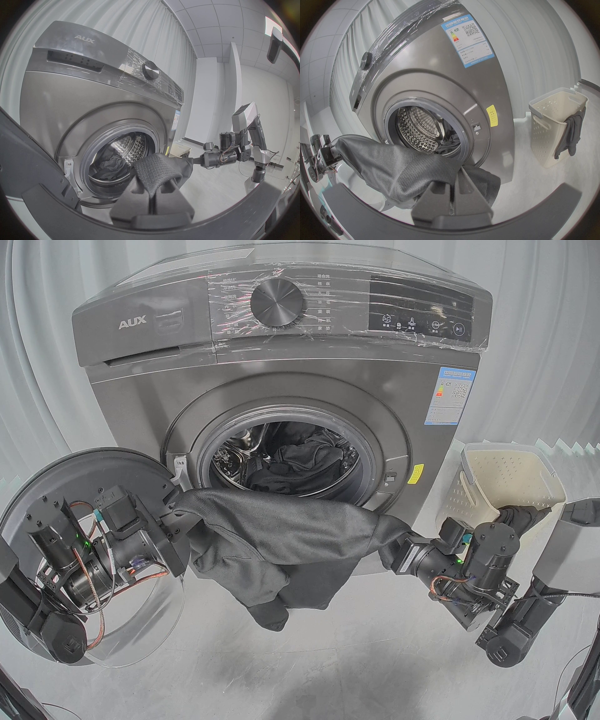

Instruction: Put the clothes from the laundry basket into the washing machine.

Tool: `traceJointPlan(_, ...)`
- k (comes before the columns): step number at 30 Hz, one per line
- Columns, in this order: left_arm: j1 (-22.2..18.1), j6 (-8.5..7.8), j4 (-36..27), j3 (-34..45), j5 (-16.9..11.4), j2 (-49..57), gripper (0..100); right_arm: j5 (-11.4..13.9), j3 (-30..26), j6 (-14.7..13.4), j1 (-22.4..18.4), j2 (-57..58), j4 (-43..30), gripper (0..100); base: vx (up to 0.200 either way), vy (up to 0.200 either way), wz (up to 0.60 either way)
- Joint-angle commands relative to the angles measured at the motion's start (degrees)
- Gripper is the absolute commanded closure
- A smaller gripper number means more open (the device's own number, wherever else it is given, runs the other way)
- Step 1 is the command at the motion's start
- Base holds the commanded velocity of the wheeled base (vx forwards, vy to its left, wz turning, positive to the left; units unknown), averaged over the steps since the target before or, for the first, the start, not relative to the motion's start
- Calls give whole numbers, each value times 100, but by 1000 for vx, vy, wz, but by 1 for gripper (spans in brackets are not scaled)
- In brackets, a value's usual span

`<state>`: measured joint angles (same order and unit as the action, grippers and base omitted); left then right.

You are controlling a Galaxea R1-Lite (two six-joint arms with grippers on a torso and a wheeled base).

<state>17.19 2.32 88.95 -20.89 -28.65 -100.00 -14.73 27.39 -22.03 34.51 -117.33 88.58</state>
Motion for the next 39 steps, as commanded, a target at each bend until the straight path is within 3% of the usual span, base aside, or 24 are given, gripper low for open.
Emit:
traceJointPlan(1,-23,-3,8,6,8,-37,100,5,21,-3,-50,167,2,100,0,0,0)
traceJointPlan(39,-31,-12,8,24,17,-169,100,-74,469,-30,-59,492,2,100,0,0,0)
